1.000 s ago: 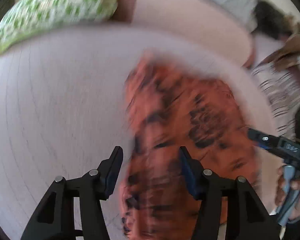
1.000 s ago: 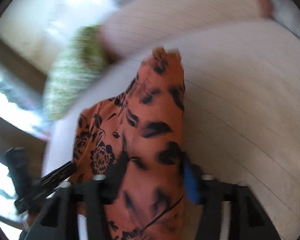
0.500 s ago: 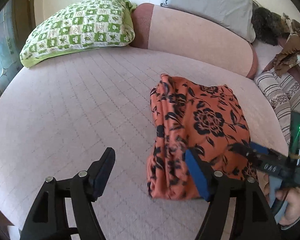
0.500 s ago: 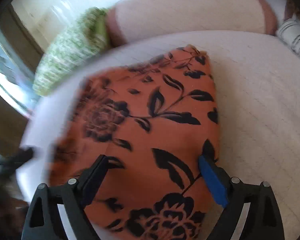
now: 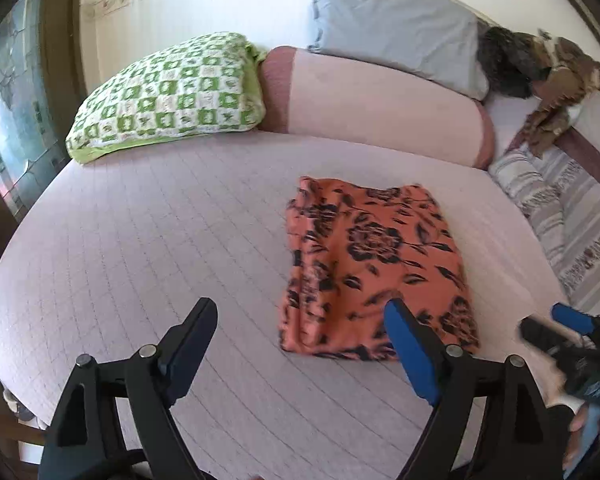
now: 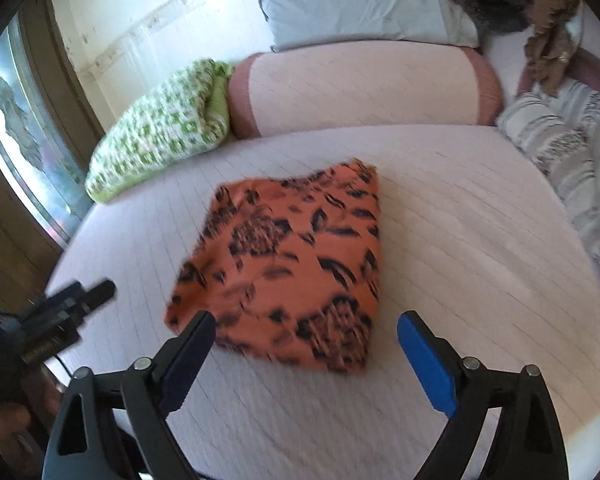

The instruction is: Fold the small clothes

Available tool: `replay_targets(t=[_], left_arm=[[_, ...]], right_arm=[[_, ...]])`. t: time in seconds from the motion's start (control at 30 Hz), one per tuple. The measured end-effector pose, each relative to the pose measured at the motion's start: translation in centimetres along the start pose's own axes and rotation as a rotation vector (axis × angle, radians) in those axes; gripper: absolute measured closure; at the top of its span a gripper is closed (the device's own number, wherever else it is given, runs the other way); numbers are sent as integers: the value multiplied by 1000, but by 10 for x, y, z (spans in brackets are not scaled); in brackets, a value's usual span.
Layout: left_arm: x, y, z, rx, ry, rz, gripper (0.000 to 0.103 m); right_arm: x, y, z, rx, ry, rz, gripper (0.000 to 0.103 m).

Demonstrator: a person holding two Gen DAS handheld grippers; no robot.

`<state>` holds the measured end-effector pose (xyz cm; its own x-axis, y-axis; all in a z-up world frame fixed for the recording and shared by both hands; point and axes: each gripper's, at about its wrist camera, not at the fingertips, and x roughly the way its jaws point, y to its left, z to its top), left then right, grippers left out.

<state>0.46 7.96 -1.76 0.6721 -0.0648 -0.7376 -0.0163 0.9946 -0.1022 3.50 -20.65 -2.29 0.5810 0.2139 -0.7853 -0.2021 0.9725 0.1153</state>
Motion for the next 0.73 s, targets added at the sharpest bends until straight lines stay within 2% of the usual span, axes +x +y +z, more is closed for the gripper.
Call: replay_targets(t=[0.07,0.1,0.17,0.43,0.73], left_arm=[[-9,-9,-2,15,-7,-7,14],[-13,-15,-1,25,-6,-20,8],[-21,-23,0,32,-15,-36,4],[-34,-48,5,95,-35,73,3],[-32,-52,9,95,-23,12,2]], right_arm=[[-2,6,-5,-39,15,-46,7],[-3,7,-8,-52,19,-68,4],[-10,8,-11,-70,16,-87,0],[-29,9,-7,-96,-28,-93,0],[-26,14,-6,-109,-21,-78,0]])
